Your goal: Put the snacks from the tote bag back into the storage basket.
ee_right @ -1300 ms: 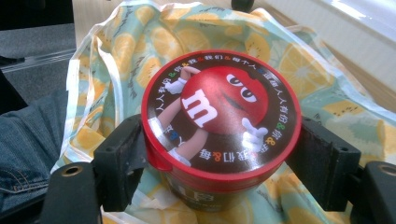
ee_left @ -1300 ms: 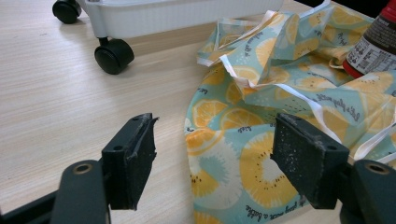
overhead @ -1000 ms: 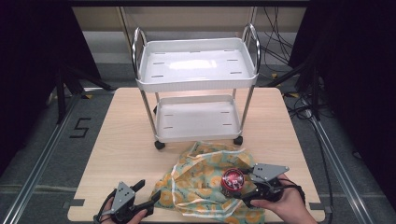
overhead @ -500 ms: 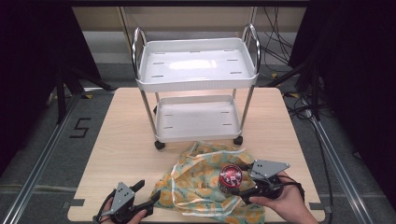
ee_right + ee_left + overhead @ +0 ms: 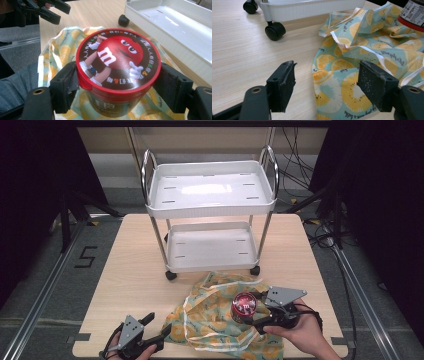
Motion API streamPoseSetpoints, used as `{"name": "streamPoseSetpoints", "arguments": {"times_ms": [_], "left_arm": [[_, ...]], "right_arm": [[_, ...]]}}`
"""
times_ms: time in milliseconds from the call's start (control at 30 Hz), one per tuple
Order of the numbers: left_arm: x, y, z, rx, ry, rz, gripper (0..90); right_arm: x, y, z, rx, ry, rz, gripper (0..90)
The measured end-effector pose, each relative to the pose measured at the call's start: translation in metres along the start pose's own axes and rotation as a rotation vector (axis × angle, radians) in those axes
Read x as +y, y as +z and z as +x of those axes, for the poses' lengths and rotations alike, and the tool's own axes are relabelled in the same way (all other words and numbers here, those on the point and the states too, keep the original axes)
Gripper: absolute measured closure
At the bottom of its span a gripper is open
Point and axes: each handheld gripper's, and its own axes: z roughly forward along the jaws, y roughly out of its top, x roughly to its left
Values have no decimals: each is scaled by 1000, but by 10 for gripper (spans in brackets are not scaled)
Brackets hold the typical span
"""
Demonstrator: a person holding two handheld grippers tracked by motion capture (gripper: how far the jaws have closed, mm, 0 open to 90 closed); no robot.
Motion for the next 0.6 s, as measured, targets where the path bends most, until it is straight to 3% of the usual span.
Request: {"name": "streamPoseSetpoints", "arguments": {"times_ms": [67,367,600], "left_arm": [[0,0,0,-3,4,-1,296],[0,-1,0,7,1,6,296],[1,-1,-1,1,12,4,296]], "right_arm": [[0,1,1,5,22,1,261],[3,5,3,5,29,5,261],[8,9,2,19,3,2,261]]}}
